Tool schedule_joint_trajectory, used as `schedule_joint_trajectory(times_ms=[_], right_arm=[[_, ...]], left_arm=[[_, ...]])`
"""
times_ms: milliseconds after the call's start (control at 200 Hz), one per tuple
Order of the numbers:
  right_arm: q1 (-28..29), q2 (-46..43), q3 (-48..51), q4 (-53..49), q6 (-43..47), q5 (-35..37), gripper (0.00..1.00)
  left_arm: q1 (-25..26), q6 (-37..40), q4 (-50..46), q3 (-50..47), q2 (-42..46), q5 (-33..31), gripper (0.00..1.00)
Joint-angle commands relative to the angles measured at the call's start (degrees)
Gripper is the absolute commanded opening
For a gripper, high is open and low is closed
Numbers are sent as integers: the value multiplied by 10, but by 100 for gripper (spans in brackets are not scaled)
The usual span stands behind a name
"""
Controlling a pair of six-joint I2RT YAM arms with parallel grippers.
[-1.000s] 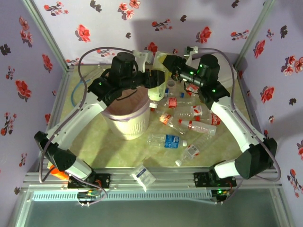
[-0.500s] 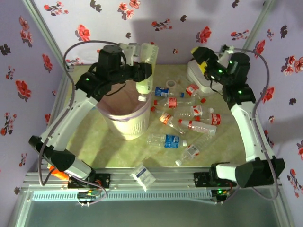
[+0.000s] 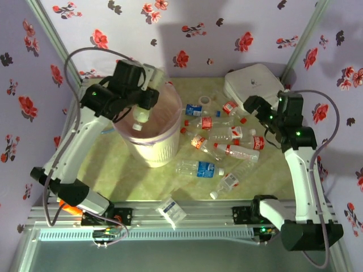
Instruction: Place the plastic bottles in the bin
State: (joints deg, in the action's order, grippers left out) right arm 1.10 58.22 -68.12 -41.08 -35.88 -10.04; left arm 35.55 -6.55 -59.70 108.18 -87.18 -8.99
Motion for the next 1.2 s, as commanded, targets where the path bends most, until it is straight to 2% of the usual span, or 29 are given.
schedule_joint_trajectory(times_ms=[0,295,690,1010,1195], right_arm=[[-2,-12,20,-66,43,66,99],[-2,-10,50,-43,34,71,99],[-3,-20,74,-26,35,74,99],[-6,-42,78,-31,36,95,99],[-13,-59,87,-37,33,106,99]], left_arm=[[16,64,-46,-38,-7,-45,0],[29,102,-29,-128,-25,-51,0],[22,111,4,-180,-78,21,0],[9,104,68,-252,-114,52,0],[1,92,149,-317,-115,52,0]])
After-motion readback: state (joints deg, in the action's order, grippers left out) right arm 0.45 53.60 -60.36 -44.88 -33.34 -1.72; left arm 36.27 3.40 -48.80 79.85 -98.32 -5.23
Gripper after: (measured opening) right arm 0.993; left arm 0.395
